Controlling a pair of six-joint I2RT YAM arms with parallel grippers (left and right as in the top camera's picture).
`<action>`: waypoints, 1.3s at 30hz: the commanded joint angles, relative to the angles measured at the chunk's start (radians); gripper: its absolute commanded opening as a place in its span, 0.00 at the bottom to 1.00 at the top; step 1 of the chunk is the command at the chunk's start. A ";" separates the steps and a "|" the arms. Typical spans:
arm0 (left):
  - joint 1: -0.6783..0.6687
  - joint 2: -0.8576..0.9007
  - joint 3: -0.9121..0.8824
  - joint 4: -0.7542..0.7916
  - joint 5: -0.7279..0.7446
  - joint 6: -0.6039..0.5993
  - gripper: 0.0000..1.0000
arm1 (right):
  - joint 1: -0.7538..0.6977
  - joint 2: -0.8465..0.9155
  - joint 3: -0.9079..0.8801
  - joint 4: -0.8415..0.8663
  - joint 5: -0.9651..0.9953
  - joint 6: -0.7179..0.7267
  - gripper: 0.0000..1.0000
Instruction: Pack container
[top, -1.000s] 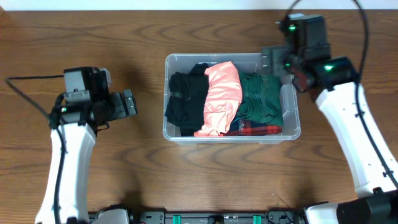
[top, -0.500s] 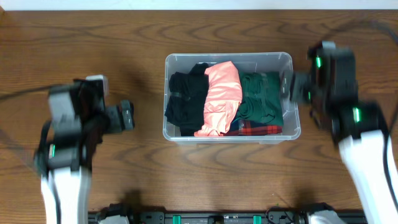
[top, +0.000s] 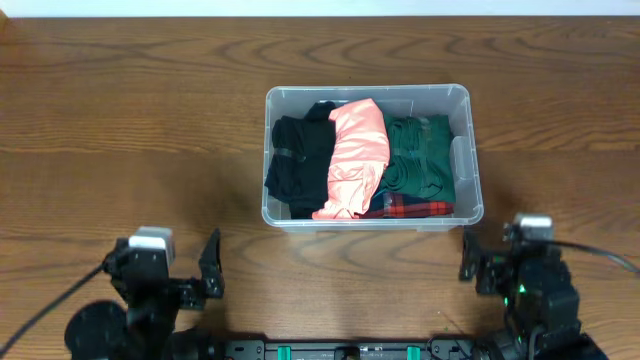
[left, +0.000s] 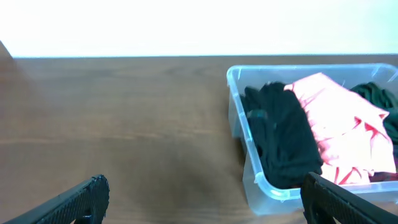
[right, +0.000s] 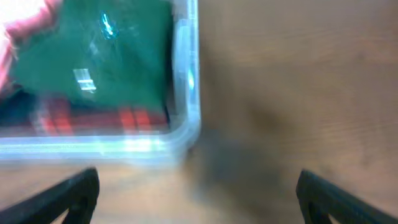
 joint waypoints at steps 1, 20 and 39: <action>0.005 -0.014 -0.005 0.000 0.010 0.008 0.98 | 0.013 -0.022 -0.008 -0.112 0.017 0.015 0.99; 0.005 -0.011 -0.005 -0.003 0.010 0.008 0.98 | 0.002 -0.057 -0.016 -0.119 0.014 0.027 0.99; 0.005 -0.011 -0.005 -0.003 0.010 0.008 0.98 | -0.232 -0.272 -0.239 0.476 -0.182 -0.230 0.99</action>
